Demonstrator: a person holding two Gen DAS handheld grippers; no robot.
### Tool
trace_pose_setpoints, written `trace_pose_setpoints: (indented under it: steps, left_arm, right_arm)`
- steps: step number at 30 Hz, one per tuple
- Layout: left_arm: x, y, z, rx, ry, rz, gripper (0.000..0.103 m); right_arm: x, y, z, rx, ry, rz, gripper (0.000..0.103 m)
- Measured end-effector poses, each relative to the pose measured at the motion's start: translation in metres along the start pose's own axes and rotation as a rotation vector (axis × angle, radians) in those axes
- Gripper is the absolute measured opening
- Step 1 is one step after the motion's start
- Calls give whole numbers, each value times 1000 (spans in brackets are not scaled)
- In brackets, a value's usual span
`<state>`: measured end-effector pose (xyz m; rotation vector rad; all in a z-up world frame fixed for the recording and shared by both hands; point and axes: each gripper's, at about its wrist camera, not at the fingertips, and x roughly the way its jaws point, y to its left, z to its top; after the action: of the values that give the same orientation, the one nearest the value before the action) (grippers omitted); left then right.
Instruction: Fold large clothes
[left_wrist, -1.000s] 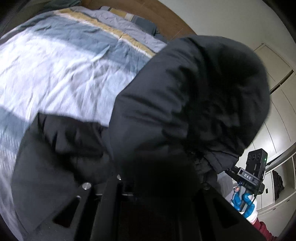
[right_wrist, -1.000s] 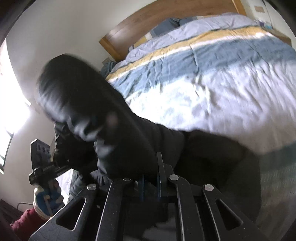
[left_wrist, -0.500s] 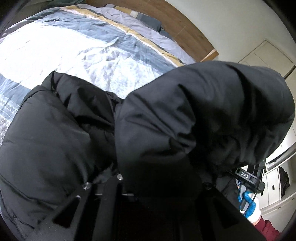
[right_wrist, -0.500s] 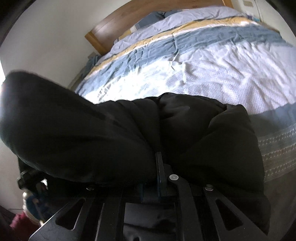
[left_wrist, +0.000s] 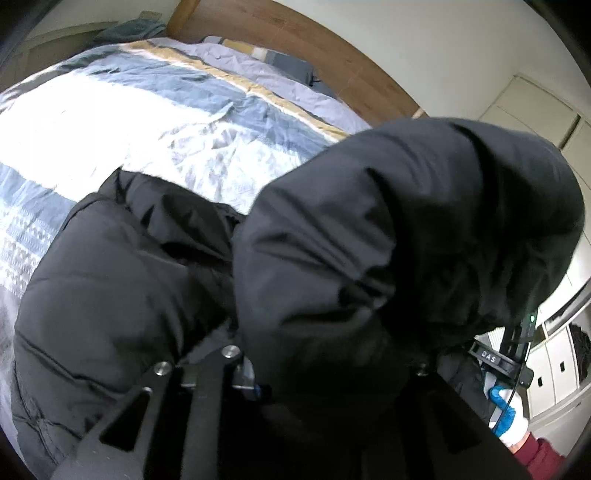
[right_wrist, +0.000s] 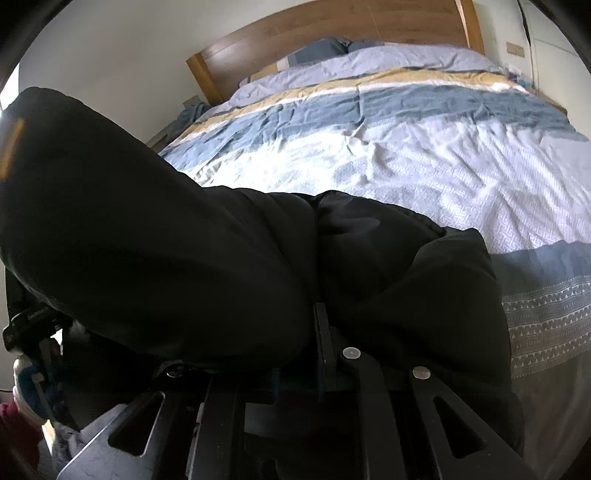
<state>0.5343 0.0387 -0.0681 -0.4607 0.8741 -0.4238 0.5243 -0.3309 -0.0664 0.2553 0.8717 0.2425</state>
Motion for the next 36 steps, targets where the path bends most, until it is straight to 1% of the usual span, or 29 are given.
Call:
trace_pose_setpoints:
  steps: [1,3,9,12,13,14,15,16,17,18,19,24,28,30,34,35,36]
  left_arm:
    - [-1,3,-1,-6,-3,-5,23]
    - [-4,-1,-3,1,-15,-13,29]
    - [-9,-1,-8,10,-41,1,29]
    - [-8,-2,-9,10,-46,3,30]
    - [-8,-2,-10,12,-48,6,30]
    - [-8,-8,-12,14,-49,9,31]
    - [-8,-15,-14,16,-49,11,33]
    - [-9,-22,-16,19,-50,12,35]
    - [-12,-23,-17,21,-50,11,39]
    - [-14,-25,-18,25,-50,10,42]
    - [-15,-27,-20,30,-49,11,42]
    - [-19,-35,-25,80,-46,22,42]
    - [-15,-46,-26,131,-36,39,42]
    - [-15,-49,-28,138,-33,40,42]
    - [-20,-52,-32,138,-13,30,43]
    - [-28,-53,-34,140,-10,19,44]
    - [-30,-52,-35,144,-9,3,49]
  right_arm:
    - [0,-1,-1,2,-6,5,15]
    - [-3,-1,-3,0,-23,11,17]
    - [-9,-1,-10,-18,-52,12,20]
    - [-15,2,-14,-38,-67,5,31]
    - [-18,2,-14,-42,-75,6,37]
    - [-21,3,-15,-42,-79,10,40]
    - [-24,2,-15,-40,-82,16,42]
    - [-30,2,-16,-37,-88,22,47]
    - [-34,2,-16,-36,-91,24,53]
    - [-40,1,-18,-34,-96,28,56]
    - [-45,1,-18,-29,-102,30,60]
    - [-74,-7,-18,5,-127,40,62]
    - [-101,-7,4,61,-218,93,63]
    - [-103,-1,21,73,-236,128,64]
    - [-94,27,47,59,-236,207,64]
    - [-92,33,51,53,-234,226,64]
    - [-89,40,55,45,-233,243,65]
